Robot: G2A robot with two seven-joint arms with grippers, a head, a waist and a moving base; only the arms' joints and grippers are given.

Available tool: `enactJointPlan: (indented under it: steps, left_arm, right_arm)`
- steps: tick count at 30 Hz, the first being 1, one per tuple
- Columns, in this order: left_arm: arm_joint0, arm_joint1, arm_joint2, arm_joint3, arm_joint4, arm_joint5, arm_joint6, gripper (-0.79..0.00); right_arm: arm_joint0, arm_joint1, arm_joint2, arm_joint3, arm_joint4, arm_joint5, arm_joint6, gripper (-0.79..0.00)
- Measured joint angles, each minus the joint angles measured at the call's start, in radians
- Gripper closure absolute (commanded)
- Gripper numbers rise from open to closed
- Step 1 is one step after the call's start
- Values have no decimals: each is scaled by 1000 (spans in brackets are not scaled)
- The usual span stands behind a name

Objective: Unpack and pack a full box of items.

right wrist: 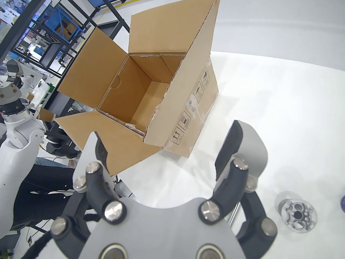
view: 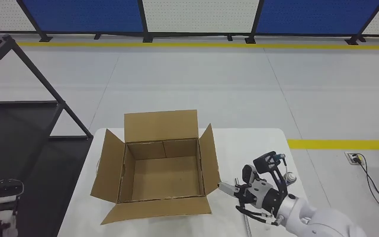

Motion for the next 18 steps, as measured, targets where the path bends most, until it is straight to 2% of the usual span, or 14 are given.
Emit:
enactJointPlan:
  steps: [4,8,14,18]
  left_arm:
    - [-6,-3,-8,33,31,-2,14,-785]
    - [-6,-13,-20,66,98,-30,81,-785]
    - [3,-21,-16,82,87,-10,123,-785]
    - [6,-22,-5,62,89,-20,106,-785]
  right_arm:
    - [0,0,0,0,0,0,0,-785]
    - [0,0,0,0,0,0,0,-785]
    - [-3,0,-19,6,17,3,-10,-785]
    - [93,-4,-87,47,23,115,20,-785]
